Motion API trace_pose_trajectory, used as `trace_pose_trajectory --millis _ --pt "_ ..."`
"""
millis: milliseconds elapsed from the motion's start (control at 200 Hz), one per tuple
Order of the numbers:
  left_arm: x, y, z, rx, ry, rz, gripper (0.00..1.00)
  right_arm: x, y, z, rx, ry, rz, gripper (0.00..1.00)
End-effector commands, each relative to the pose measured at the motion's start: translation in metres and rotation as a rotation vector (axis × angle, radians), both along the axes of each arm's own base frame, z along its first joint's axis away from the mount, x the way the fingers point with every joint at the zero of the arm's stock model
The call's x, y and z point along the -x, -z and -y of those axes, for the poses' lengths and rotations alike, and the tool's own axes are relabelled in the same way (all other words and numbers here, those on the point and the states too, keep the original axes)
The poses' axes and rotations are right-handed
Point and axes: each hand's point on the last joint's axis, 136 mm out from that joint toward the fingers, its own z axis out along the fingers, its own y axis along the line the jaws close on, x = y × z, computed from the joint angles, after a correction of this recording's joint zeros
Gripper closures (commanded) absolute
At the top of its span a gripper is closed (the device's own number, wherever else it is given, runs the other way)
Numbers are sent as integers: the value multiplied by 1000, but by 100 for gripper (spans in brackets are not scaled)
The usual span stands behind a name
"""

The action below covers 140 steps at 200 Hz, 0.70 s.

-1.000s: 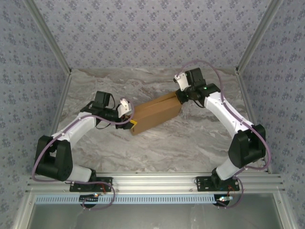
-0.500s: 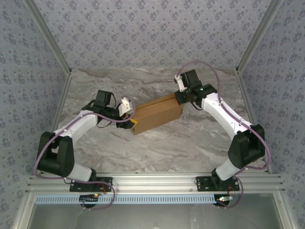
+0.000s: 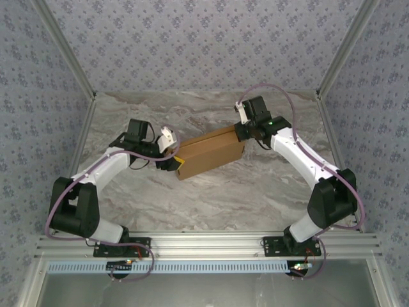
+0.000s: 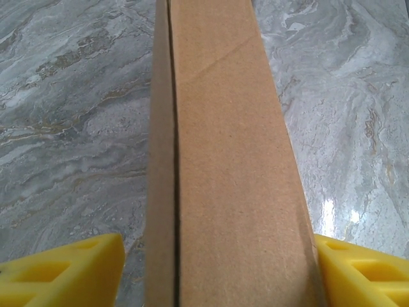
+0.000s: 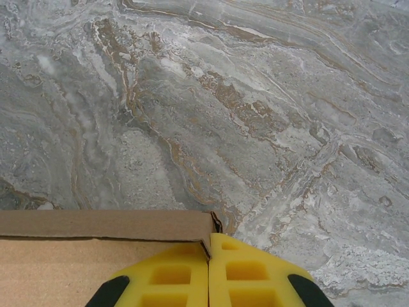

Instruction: Fold the paper box

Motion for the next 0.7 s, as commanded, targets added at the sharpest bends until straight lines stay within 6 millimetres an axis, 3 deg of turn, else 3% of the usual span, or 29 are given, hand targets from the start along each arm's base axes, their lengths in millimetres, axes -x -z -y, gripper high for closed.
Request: trace_pose_trajectory --millis 0,240,460,695 --pt "-5 -24 -2 39 -31 54 26 13 16 2 18 14 -76 92" --pt "-18 -46 -10 124 -221 36 25 12 15 -1 25 29 -77 92" --pt "-27 -60 -40 212 -578 -23 27 13 15 -5 40 31 -77 93" --pt "-3 -57 -57 81 -727 -28 34 12 16 -9 44 29 -78 93"
